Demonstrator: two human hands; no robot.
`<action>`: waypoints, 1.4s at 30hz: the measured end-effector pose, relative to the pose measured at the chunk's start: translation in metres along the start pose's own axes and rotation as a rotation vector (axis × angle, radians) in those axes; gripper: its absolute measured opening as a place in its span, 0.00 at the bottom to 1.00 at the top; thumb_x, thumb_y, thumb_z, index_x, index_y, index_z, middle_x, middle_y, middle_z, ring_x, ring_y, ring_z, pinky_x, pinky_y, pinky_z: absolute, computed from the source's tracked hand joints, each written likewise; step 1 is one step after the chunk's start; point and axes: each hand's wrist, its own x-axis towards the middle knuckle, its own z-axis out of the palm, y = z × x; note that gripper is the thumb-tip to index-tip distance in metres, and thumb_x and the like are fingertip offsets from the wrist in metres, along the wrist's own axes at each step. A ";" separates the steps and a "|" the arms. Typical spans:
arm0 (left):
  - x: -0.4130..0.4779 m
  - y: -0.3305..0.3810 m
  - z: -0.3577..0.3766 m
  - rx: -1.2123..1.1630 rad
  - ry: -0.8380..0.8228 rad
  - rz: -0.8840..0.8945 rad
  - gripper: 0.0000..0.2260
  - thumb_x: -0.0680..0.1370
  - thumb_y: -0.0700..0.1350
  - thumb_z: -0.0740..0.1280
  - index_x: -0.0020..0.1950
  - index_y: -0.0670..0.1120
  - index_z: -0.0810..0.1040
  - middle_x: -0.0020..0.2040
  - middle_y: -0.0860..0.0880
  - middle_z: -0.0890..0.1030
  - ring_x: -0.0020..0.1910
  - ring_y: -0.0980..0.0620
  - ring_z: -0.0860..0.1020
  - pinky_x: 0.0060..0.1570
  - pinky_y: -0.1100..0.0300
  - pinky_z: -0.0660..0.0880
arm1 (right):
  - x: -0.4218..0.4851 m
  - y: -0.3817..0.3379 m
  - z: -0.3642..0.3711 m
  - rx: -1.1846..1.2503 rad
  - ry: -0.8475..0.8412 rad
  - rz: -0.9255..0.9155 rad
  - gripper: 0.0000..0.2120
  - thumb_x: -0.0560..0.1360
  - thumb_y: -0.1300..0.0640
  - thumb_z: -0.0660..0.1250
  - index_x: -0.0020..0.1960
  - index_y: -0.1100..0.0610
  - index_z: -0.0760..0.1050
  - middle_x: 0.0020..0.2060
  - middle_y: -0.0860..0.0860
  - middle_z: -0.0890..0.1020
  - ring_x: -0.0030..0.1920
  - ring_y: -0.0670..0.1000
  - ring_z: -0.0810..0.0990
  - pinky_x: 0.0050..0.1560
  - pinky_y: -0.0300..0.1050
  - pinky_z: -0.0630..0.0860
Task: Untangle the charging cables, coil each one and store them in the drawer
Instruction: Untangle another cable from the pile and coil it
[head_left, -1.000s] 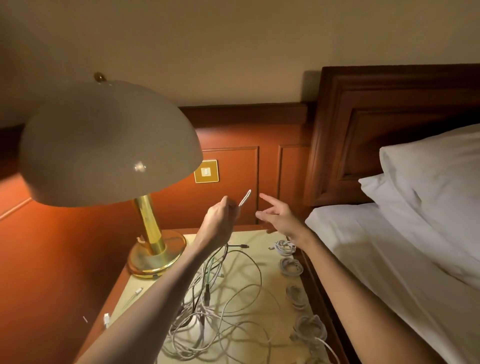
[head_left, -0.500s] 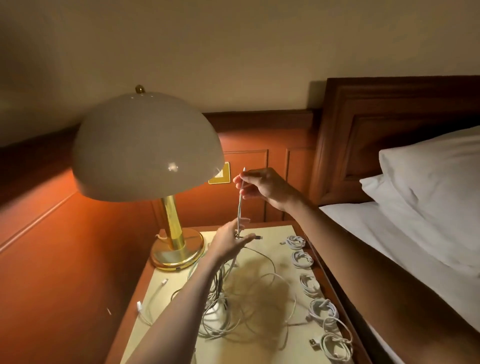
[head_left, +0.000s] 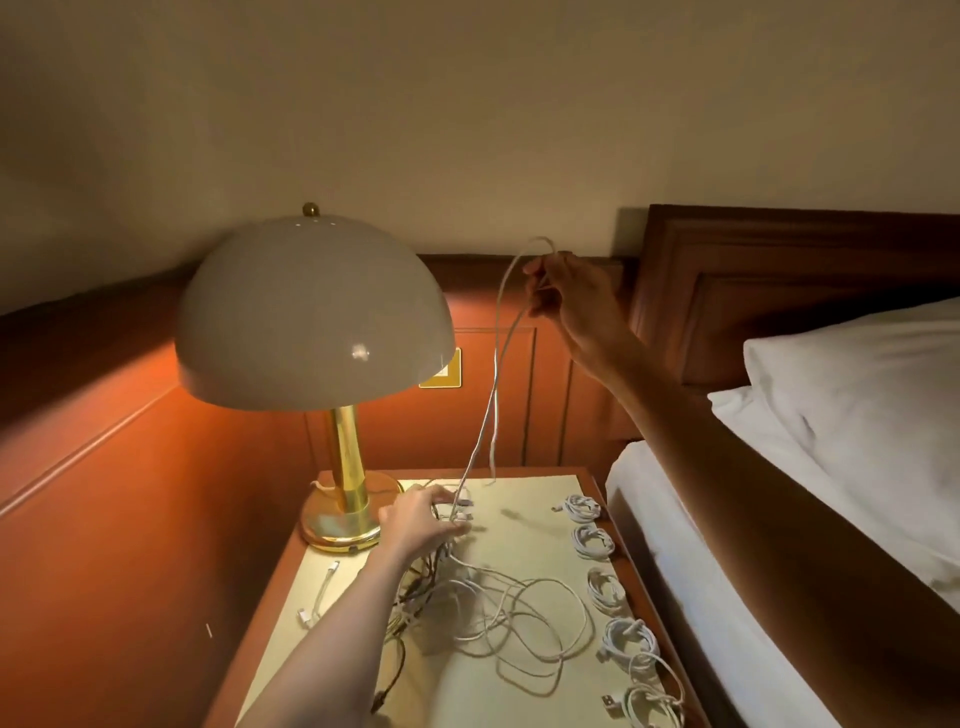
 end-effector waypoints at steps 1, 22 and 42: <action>0.000 0.001 -0.003 0.058 -0.024 -0.042 0.30 0.63 0.69 0.73 0.62 0.62 0.75 0.64 0.57 0.76 0.68 0.50 0.70 0.67 0.44 0.64 | -0.001 -0.006 0.002 -0.008 -0.022 0.000 0.16 0.86 0.59 0.53 0.47 0.60 0.77 0.35 0.52 0.79 0.34 0.47 0.77 0.34 0.40 0.74; -0.017 0.194 -0.179 -0.667 0.144 0.199 0.19 0.85 0.53 0.53 0.43 0.53 0.80 0.27 0.48 0.66 0.22 0.54 0.64 0.26 0.61 0.63 | -0.028 -0.095 -0.006 0.048 0.036 0.039 0.11 0.85 0.62 0.54 0.53 0.62 0.75 0.37 0.57 0.78 0.33 0.51 0.81 0.38 0.45 0.81; -0.262 0.150 -0.314 -0.212 0.257 0.410 0.11 0.83 0.43 0.61 0.49 0.49 0.83 0.34 0.57 0.77 0.33 0.63 0.71 0.38 0.63 0.66 | -0.207 -0.211 0.014 -1.382 -0.048 -0.014 0.37 0.78 0.29 0.44 0.53 0.59 0.77 0.43 0.58 0.81 0.44 0.60 0.82 0.43 0.49 0.75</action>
